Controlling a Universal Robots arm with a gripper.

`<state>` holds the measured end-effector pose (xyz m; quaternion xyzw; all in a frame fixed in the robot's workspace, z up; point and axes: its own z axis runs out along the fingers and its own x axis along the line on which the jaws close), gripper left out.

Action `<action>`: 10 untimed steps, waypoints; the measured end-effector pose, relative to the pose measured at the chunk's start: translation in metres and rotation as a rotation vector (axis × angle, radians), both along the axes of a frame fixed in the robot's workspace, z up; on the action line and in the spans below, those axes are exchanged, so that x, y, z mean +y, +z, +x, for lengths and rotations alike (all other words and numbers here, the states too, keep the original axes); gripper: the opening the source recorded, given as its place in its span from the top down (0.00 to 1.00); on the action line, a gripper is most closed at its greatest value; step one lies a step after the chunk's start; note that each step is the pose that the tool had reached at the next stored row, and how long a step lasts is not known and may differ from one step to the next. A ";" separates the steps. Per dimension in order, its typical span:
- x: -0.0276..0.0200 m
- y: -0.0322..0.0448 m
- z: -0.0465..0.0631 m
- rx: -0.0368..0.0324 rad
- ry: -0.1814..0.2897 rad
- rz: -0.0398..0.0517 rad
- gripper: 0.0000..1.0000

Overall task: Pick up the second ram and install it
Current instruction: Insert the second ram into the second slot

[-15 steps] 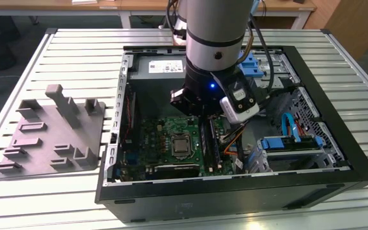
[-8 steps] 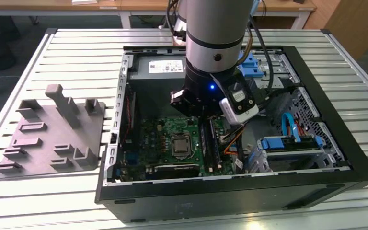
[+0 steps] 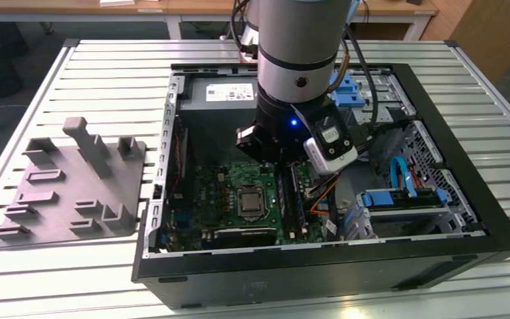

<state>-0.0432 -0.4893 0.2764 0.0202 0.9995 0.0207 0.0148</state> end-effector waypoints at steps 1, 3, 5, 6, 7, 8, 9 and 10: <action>0.0000 -0.0007 0.000 0.0000 0.000 -0.0001 0.86; 0.0000 -0.0028 0.000 0.0000 0.000 -0.0001 0.86; 0.0000 -0.0056 0.000 0.0000 0.000 -0.0001 0.86; 0.0000 -0.0072 0.000 0.0001 0.000 0.0000 0.86; 0.0000 -0.0088 0.000 0.0001 0.000 -0.0001 0.86; 0.0000 -0.0106 0.000 0.0001 0.000 -0.0001 0.86; 0.0000 -0.0124 0.000 0.0002 0.000 0.0000 0.86; 0.0000 -0.0143 0.000 0.0002 0.000 0.0000 0.86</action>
